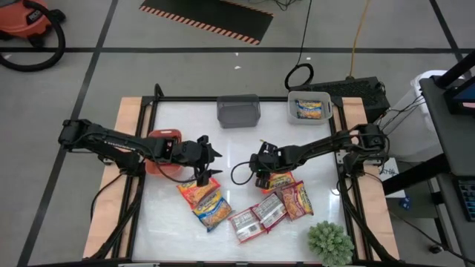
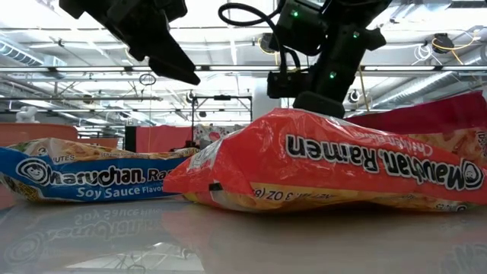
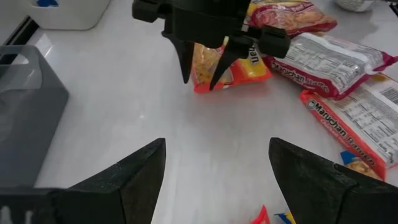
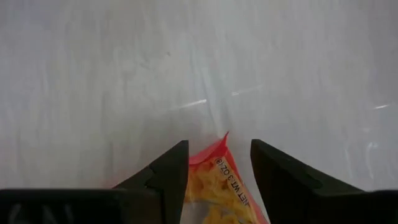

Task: Sort Maruchan noodles
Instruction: Put the top right orange noodle pack into the black bin

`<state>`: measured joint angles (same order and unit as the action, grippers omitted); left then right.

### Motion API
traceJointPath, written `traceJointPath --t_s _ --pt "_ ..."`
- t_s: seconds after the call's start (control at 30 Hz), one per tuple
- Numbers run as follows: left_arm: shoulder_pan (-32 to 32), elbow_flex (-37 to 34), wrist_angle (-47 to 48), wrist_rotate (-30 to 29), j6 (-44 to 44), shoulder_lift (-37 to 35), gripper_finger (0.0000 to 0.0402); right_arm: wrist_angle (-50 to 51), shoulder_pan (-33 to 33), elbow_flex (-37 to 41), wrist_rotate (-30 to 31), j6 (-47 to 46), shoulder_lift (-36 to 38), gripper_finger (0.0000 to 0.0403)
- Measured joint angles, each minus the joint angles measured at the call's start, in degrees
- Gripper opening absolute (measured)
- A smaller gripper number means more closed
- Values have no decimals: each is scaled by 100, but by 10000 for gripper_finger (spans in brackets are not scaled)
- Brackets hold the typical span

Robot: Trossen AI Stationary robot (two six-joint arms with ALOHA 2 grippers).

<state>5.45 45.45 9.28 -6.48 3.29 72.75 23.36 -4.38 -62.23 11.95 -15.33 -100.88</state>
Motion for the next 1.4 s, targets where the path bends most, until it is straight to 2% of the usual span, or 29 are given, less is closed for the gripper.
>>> traceJointPath --t_s 0.4,0.57,0.7,0.97,1.1,1.23,1.4 --pt "344 0 -48 17 54 1 289 52 36 4 -22 -3 0 49" --pt "407 0 -57 17 54 1 289 26 103 4 -22 -29 0 17" --pt "404 0 -57 13 23 2 289 -173 92 4 -175 -95 0 28" --pt "348 -2 -257 -2 -174 0 289 -188 109 273 -162 -639 -9 107" --pt "354 -2 -443 2 -379 0 289 -393 107 516 -154 -656 1 128" --pt "352 -2 -543 0 -467 0 289 -428 105 600 -153 -660 7 117" --pt "352 -2 -529 2 -494 0 289 -535 105 607 -178 -494 0 66"
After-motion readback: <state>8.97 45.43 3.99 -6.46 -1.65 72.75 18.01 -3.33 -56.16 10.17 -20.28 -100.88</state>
